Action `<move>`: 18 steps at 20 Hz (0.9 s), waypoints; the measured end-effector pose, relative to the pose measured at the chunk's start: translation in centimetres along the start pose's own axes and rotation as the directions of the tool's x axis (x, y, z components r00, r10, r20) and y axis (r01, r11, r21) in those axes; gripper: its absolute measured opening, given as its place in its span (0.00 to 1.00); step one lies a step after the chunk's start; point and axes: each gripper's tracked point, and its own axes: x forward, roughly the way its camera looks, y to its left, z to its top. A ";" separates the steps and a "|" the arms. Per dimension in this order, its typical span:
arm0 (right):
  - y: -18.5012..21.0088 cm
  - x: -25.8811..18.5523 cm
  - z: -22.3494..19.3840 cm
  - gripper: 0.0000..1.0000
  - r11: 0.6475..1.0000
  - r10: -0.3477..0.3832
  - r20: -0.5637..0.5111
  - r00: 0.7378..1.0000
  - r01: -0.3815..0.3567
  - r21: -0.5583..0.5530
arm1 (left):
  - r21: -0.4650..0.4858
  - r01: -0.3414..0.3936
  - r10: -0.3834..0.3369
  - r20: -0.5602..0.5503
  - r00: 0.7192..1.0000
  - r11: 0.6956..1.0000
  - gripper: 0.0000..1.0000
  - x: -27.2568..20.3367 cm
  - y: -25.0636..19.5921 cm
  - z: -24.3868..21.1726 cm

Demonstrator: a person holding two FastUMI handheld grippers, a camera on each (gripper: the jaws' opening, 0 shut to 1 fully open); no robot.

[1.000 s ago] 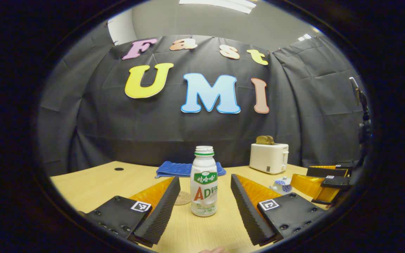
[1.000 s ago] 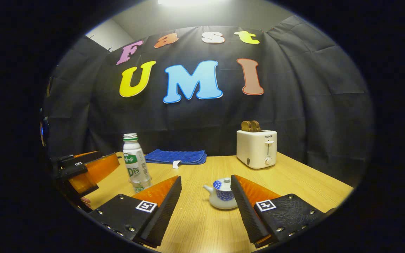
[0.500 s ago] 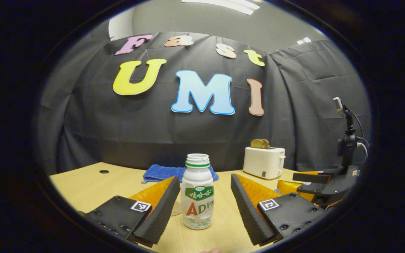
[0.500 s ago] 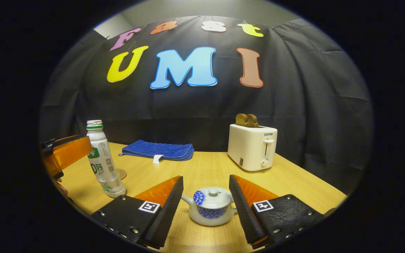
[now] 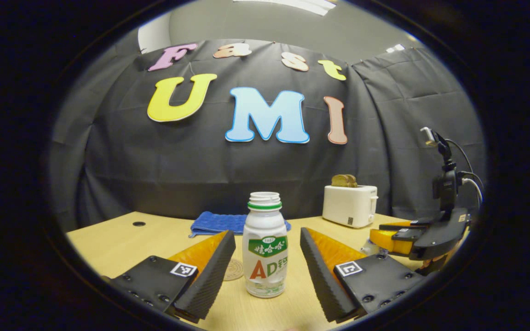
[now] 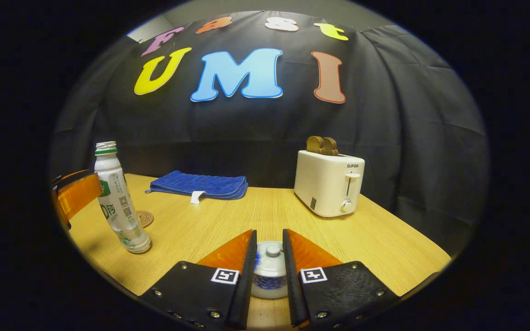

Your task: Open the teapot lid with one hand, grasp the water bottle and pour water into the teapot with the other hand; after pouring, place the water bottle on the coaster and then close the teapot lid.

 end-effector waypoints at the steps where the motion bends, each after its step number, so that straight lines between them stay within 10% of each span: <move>1: -0.2 -1.8 0.4 0.20 1.000 -0.005 0.002 1.000 0.005 0.018 | 0.005 0.003 -0.003 0.000 1.000 1.000 0.96 0.0 -0.2 -0.1; 2: -0.1 -0.5 -0.2 0.06 1.000 0.001 0.008 1.000 -0.001 0.015 | 0.010 0.006 -0.006 -0.001 1.000 1.000 0.96 -0.1 -0.3 -0.1; 18: 2.8 -3.5 3.5 0.06 0.991 0.102 0.188 0.977 -0.084 -0.106 | 0.003 -0.036 0.036 -0.061 0.998 0.999 0.96 2.3 0.6 -3.2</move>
